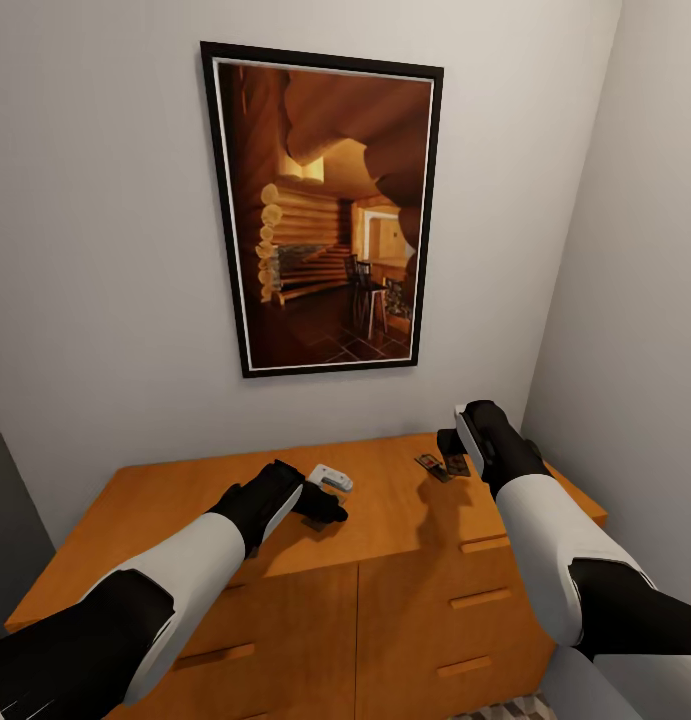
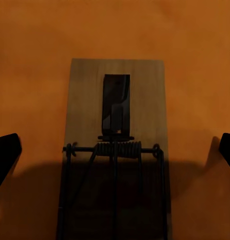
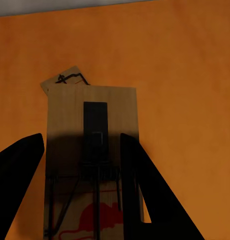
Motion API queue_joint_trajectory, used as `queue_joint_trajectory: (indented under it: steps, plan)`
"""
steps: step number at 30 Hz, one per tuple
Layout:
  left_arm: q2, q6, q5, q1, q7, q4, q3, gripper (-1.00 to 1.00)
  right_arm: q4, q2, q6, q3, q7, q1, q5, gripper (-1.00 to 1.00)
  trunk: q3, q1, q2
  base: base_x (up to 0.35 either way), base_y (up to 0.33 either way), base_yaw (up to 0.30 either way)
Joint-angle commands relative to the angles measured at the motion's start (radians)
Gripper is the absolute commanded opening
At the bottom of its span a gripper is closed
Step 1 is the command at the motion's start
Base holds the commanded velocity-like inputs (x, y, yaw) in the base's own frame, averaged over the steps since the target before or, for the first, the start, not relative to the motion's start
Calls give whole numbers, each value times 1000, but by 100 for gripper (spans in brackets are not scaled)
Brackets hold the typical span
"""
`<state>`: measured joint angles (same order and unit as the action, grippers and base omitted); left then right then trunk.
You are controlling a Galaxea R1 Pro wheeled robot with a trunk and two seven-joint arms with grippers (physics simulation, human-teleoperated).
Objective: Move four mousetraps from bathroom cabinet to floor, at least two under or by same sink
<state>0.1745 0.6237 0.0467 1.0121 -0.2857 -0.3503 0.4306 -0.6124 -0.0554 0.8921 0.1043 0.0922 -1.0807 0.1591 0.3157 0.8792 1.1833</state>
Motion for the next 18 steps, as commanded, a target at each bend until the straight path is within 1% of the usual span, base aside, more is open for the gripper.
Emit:
queue_joint_trajectory:
  steps: [1,15,16,18]
  plan:
    - [0,5,4,0,0,1,4,-100,-1,-1,4,6,-5,-1,8,-100,2,0,1,0,0,0]
    - [0,6,3,0,2,1,4,-100,-1,-1,4,6,-5,-1,8,-100,2,0,1,0,0,0]
    - [0,6,3,1,2,1,4,100,-1,-1,4,6,-5,-1,8,-100,2,0,1,0,0,0]
    - [0,6,4,0,1,1,4,100,-1,-1,4,6,-5,-1,8,-100,2,0,1,0,0,0]
